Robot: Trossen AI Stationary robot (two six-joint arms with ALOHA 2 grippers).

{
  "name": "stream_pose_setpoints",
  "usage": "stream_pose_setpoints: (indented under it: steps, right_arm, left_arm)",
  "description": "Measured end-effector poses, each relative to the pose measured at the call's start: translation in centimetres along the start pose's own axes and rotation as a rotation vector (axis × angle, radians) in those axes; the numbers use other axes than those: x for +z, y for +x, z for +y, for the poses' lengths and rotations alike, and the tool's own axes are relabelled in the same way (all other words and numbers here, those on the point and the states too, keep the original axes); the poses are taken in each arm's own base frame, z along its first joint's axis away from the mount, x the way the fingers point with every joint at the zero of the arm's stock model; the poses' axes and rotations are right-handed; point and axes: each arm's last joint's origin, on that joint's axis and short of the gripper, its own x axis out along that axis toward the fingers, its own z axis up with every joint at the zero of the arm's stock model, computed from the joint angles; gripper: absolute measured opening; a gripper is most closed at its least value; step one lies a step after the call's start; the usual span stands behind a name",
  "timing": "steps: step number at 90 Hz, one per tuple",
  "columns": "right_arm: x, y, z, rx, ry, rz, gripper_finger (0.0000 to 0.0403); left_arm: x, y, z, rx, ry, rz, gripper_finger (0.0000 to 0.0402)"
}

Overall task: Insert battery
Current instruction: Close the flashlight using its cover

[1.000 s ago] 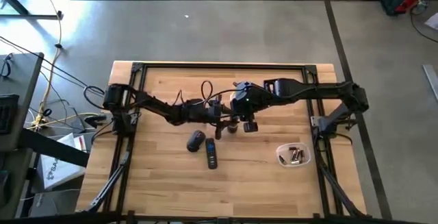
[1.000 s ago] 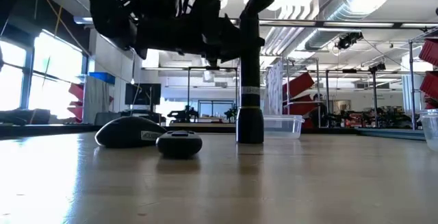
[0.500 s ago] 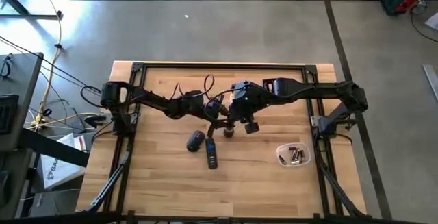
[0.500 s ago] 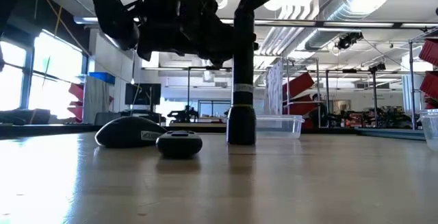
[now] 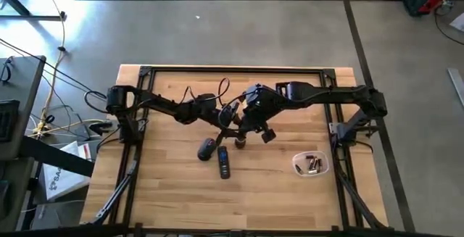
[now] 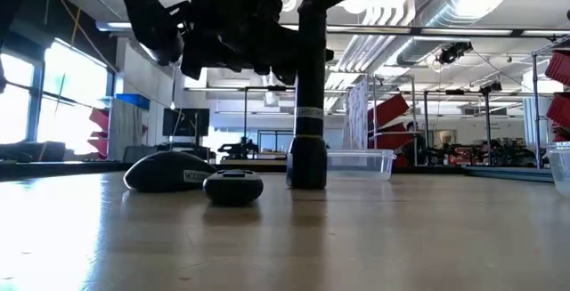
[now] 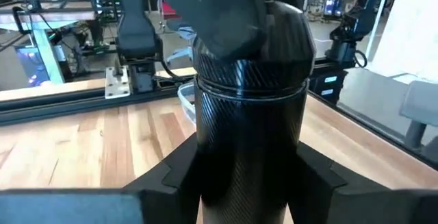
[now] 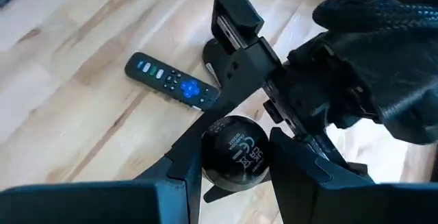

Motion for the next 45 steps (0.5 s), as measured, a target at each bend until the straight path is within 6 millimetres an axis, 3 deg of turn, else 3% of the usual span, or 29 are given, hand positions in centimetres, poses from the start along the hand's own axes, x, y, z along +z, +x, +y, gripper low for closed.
stream_pose_setpoints:
  steps: [45]
  right_arm:
    - [-0.82, -0.17, -0.4, -0.166, 0.267, 0.139, 0.0106]
  left_arm:
    - [0.14, -0.11, 0.96, 0.234, 0.007, 0.04, 0.0133]
